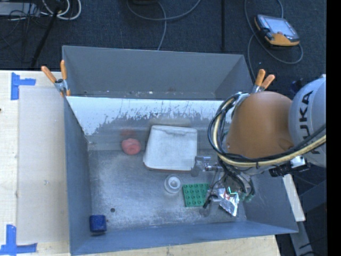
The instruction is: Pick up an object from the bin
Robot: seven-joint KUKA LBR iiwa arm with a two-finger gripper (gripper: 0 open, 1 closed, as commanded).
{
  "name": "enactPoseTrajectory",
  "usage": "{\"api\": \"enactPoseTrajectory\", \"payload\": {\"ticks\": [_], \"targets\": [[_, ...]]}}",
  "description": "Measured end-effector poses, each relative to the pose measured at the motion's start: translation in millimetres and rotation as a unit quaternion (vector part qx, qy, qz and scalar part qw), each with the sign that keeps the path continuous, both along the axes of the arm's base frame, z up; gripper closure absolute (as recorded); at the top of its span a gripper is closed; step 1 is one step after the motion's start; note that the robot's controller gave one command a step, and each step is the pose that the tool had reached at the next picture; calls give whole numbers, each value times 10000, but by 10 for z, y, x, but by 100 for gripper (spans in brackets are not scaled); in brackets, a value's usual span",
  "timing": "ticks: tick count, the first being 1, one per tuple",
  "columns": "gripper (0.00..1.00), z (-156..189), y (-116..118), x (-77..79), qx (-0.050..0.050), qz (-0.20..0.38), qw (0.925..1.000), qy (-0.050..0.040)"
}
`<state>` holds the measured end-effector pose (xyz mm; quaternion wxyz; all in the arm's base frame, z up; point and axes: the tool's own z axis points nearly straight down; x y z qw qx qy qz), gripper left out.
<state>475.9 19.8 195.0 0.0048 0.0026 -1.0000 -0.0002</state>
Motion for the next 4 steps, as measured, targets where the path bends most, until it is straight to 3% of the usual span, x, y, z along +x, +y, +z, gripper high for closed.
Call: {"api": "enactPoseTrajectory", "payload": {"ticks": [1, 2, 3, 4], "targets": [[0, -571, -474, 319, -16, -1582, 9874, -21], [0, -1291, -538, 248, -10, -1107, 9939, -5], [100, -1255, -540, 269, -6, -1117, 9937, -41], [100, -381, -616, 305, -7, -1209, 9926, -82]]}}
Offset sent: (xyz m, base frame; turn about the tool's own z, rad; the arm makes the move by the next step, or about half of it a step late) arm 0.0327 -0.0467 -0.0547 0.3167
